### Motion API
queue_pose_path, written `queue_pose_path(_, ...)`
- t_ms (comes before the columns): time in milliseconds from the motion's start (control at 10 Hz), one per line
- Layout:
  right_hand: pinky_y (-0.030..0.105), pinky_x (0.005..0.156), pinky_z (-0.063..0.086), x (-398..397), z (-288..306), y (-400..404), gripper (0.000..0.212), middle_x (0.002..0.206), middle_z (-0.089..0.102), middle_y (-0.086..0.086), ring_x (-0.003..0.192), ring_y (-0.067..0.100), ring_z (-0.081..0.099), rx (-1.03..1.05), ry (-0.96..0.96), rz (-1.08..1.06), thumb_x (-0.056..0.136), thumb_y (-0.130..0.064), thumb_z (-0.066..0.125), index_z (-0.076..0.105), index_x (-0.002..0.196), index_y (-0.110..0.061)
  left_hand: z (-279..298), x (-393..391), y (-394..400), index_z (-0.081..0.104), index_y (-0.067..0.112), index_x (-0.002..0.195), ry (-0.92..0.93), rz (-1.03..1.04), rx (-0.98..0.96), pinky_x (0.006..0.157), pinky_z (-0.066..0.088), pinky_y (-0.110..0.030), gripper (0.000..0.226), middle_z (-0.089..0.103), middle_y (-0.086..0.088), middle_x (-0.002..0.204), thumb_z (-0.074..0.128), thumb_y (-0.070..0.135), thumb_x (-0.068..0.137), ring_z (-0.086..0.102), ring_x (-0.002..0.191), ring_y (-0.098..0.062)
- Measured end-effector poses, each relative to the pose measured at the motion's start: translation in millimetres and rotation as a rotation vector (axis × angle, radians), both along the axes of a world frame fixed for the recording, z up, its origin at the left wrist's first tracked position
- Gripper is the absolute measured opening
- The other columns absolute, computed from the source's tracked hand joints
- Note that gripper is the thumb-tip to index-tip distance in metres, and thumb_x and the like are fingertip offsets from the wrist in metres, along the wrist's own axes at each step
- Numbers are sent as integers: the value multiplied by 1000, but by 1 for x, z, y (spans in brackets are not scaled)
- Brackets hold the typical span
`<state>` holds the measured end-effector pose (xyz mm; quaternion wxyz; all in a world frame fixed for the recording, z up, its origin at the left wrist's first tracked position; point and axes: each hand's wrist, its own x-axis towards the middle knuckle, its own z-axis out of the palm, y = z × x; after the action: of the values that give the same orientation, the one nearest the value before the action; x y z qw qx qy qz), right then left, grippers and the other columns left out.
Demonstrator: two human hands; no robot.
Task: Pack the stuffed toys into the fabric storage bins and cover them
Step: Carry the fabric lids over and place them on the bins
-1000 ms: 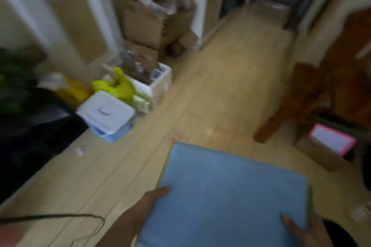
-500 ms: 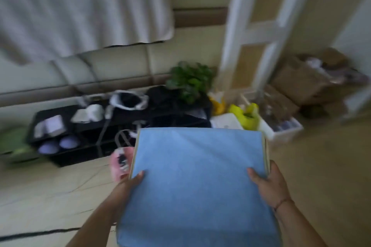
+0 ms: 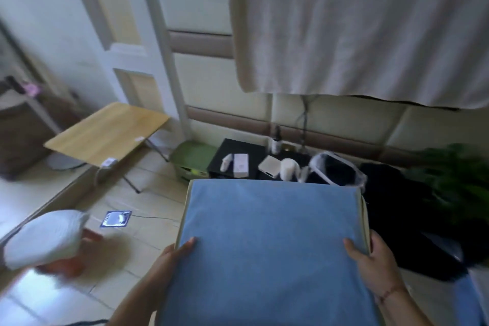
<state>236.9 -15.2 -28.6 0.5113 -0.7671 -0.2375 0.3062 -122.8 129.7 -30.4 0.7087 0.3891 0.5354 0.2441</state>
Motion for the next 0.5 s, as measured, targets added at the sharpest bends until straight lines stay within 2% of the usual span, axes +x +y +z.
queue_pose_path(100,45,80,55,-10,0,80,14,89,71,6,82,28,67,17,-5,79,80,-11,74,64,87,-18,2,-21,45,65,-4,112,-18,83,34,73,61,-44,36,72,-25,104,56,26,92,71,91,-40)
queue_pose_path(200,41,78,55,-20,0,165,13,84,72,4,78,24,68,40,-24,187,78,-11,76,66,87,-14,2,-40,90,67,-1,109,19,178,8,70,61,-43,34,72,-24,104,55,27,94,71,90,-40)
queue_pose_path(300,32,74,51,-31,2,250,14,82,70,-1,75,15,66,66,-9,287,78,-10,75,66,87,-14,-10,-65,142,66,2,111,6,303,-10,75,61,-48,44,72,-21,107,65,39,87,73,88,-35)
queue_pose_path(400,23,65,52,-45,3,326,11,82,71,-5,72,6,67,85,5,360,80,-11,74,65,84,-16,-42,-107,213,60,10,127,106,380,-22,94,50,-59,76,68,-18,119,79,54,68,66,107,-39)
queue_pose_path(500,33,73,55,-60,2,389,13,87,73,-2,79,16,69,73,24,401,80,-19,74,66,91,-15,-39,-119,254,61,13,125,129,390,-48,92,52,-58,73,69,-16,119,79,55,68,67,107,-38)
